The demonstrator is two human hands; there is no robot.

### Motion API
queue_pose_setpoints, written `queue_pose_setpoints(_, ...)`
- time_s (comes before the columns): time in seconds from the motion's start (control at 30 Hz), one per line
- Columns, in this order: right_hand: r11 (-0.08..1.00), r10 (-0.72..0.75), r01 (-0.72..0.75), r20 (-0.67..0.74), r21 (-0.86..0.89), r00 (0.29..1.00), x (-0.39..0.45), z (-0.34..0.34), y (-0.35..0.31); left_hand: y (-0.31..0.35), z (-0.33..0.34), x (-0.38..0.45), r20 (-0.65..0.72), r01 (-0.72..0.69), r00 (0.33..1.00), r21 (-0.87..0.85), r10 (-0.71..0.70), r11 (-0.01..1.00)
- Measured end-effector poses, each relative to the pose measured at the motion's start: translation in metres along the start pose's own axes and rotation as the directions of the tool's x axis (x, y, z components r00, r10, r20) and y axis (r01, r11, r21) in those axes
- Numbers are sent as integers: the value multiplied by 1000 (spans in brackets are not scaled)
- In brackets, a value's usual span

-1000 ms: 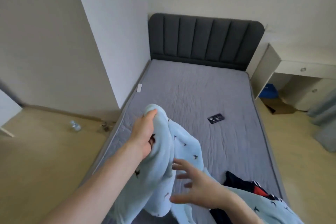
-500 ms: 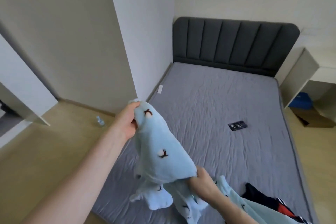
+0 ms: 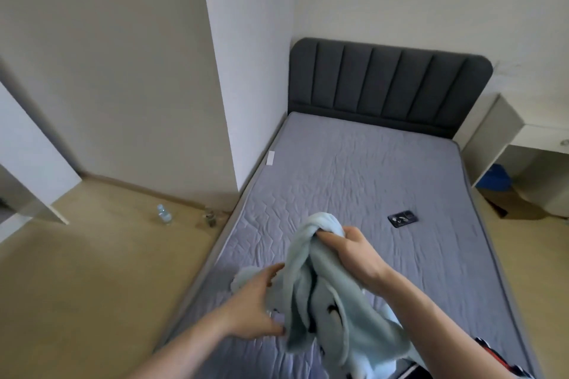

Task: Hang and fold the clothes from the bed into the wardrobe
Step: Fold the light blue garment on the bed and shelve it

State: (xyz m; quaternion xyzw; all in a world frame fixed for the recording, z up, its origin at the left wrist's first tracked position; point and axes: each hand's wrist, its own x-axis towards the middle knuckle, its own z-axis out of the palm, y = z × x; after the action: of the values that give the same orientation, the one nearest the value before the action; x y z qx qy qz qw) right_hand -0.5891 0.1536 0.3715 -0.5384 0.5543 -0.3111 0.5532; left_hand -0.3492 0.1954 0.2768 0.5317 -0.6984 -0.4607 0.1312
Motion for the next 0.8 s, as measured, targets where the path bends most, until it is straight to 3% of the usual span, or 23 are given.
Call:
queue_pose_setpoints(0.1,999,2,-2,2,-45,1000,2,15,-7,-10,30,-3,-35,-105,994,-107,102,989)
queue_pose_setpoints(0.2,997,10,-11,-16,-78,1000,1,19,-9,-10,33,5,-101,-31,995,-253,6,967)
queue_pose_setpoints(0.33,993,58,-72,-148,-97,987,-6,8,0,-19,2,20,-185,48,980,-120,-70,992)
queue_pose_setpoints(0.43,987,99,-125,-227,-101,969,-13,-1,13,-33,-36,36,-252,67,960,-220,-123,973)
queue_pose_setpoints(0.57,914,132,-214,-246,-346,960,-19,-15,37,-42,-103,57,-384,57,893,-419,-234,906)
queue_pose_setpoints(0.67,792,166,-266,-225,-550,960,-16,-20,59,-49,-140,67,-438,-22,867,-509,-238,860)
queue_pose_setpoints(0.73,719,241,-320,-211,-617,947,-15,-19,81,-54,-153,71,-464,-70,870,-454,-168,888)
queue_pose_setpoints(0.8,648,338,-385,-205,-657,919,-17,-15,109,-64,-162,70,-427,-47,902,-242,-63,969)
